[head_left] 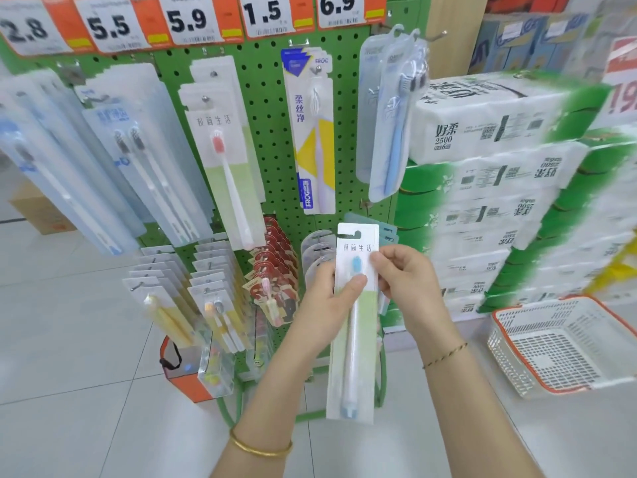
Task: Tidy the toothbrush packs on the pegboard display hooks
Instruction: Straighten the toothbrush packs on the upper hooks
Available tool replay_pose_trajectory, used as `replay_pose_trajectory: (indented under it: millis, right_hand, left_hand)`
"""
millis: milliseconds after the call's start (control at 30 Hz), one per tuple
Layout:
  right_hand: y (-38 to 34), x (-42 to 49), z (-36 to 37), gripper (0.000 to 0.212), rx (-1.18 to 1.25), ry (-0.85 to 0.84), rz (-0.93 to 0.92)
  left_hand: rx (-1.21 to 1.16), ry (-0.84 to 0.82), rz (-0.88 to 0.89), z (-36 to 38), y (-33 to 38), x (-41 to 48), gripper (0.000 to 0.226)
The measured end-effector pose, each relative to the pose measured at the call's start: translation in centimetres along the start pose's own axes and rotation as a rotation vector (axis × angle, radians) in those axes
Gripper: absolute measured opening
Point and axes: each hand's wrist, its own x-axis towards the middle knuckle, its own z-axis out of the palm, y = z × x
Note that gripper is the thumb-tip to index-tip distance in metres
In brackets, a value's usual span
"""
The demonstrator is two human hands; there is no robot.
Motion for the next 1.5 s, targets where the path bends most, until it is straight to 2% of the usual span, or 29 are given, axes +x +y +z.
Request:
replay_pose_trajectory:
  millis: [133,300,467,567,734,834,901,1001,1167,1301,1368,1501]
  right_hand:
    - [0.6,0.4,-0.3,0.017,0.121,0.103,0.052]
    - [1.7,1.3,-0.9,0.019,0.194,0.209,0.106]
    - [2.7,2.6,-1.6,0.025,0.297,0.301,0.166]
    - [3.4,3.1,-1.8,0.029,0.344,0.359,0.220]
    - [4.4,3.6,-2.3,0.022,0.373,0.464,0.310]
    - [4.7,3.8,-2.7,0.020,0.390,0.509,0.337]
    - [4.7,3.9,-2.9,0.021,0.381,0.520,0.334]
    - [4.6,3.7,-3.5,0.019,0.366,0.509,0.315]
    - [4.4,3.1,-3.9,0.023,0.459,0.401,0.337]
    - [4.5,2.5,-3.1,0.018,0.485,0.223,0.392]
    - [4.4,2.1,-2.9,0.016,0.479,0.174,0.336]
    - [4.0,1.7,-2.7,0.016,0.379,0.085,0.206]
  left_hand:
    - [0.086,-0.071,-0.070,0.3,-0.9,-0.9,0.022]
    - [0.126,-0.212,-0.112,-0.3,-1.3,-1.2,0.035]
    - [0.174,-0.264,-0.155,-0.6,-1.2,-1.9,0.028]
    - [0.238,-0.300,-0.167,-0.6,-1.1,-1.9,0.045]
    - [0.402,-0.326,-0.096,-0.5,-1.0,-2.0,0.090]
    - [0.696,-0.308,-0.007,-0.2,-1.0,-2.1,0.089]
    - [0.789,-0.305,0.022,0.1,-1.1,-1.9,0.083]
    - [0.692,-0.337,-0.016,0.3,-1.0,-1.3,0.066]
    - [0.288,-0.380,-0.117,-0.1,0.0,-0.5,0.044]
    - [0.053,-0.409,-0.243,0.0,-0.1,-0.1,0.043]
    - [0.058,-0.459,-0.295,-0.1,-0.5,0.0,0.046]
    - [0.344,-0.535,-0.261,-0.6,-1.6,0.2,0.051]
